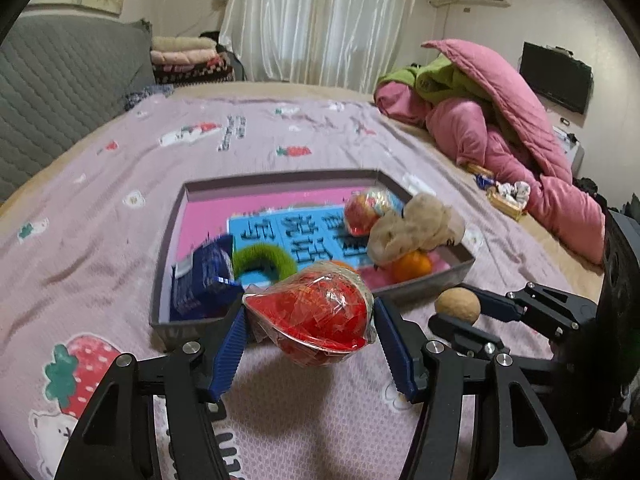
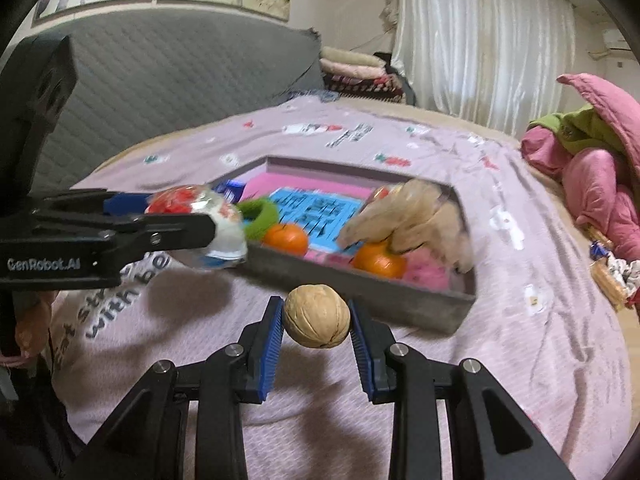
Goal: Organize objects
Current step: 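Carry the red cup toward the tray with the left tool while the right tool carries the walnut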
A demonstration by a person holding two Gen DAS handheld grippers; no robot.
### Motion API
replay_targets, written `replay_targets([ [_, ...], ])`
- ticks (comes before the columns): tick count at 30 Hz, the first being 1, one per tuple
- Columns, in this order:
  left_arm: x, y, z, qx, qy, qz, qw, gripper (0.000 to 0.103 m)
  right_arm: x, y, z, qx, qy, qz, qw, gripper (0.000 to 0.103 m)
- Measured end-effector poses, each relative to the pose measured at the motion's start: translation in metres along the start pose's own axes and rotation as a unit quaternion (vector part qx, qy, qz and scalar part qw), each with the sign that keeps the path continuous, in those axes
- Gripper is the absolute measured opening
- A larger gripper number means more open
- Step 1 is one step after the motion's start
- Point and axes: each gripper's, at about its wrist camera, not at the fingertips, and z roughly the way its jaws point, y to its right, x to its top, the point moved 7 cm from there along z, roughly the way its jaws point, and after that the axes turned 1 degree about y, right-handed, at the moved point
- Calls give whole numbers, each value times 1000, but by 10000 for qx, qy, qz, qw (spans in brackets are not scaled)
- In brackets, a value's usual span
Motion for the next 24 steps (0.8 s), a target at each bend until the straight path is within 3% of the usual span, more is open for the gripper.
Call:
replay_targets([
  [14,30,1,2,303,418,-81,9986,64,37,33,-12,-592,564,224,9964,33],
  [24,38,-7,14,526,545,-229,9969,64,39,55,1,-796,450,484,9946,33],
])
